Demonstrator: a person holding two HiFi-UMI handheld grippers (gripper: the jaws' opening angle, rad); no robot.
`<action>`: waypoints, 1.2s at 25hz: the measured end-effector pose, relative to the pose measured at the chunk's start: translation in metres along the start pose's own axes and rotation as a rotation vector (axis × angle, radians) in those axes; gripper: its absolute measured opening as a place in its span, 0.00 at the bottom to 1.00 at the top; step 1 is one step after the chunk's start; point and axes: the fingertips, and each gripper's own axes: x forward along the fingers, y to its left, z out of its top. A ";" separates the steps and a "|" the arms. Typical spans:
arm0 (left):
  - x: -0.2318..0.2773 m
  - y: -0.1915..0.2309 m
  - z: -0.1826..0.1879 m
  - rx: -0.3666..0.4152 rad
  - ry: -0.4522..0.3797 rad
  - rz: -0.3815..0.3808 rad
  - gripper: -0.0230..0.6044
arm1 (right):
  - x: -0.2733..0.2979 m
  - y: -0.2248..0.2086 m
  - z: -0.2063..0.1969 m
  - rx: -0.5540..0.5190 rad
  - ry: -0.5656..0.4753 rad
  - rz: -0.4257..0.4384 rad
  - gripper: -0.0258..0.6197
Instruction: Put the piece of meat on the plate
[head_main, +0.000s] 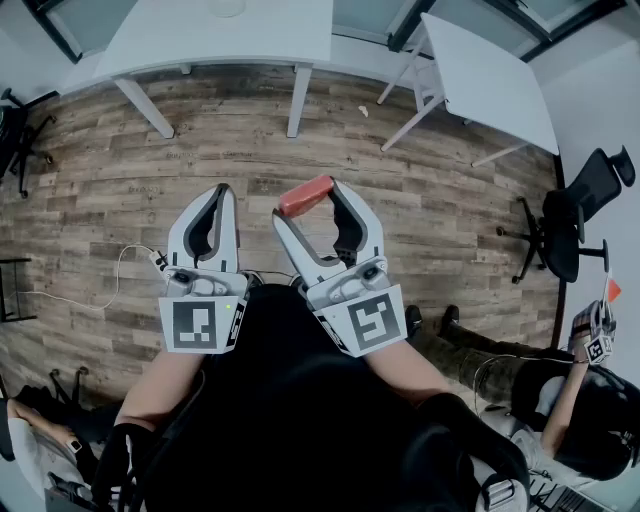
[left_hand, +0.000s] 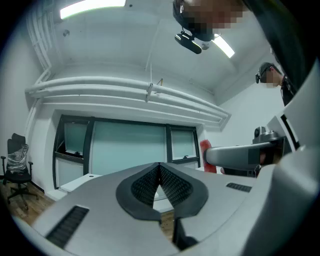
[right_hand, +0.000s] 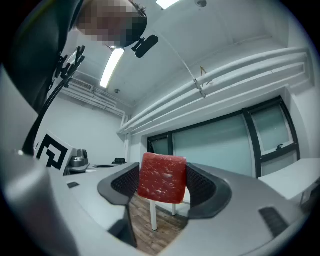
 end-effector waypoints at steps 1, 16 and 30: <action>-0.001 0.001 0.001 0.000 -0.004 -0.003 0.02 | 0.001 0.002 0.000 -0.001 0.001 -0.001 0.49; -0.015 0.045 0.001 -0.009 -0.034 -0.052 0.02 | 0.033 0.038 -0.001 0.000 -0.010 -0.044 0.49; -0.001 0.086 -0.017 -0.024 -0.014 0.012 0.02 | 0.069 0.035 -0.023 0.032 0.029 -0.017 0.49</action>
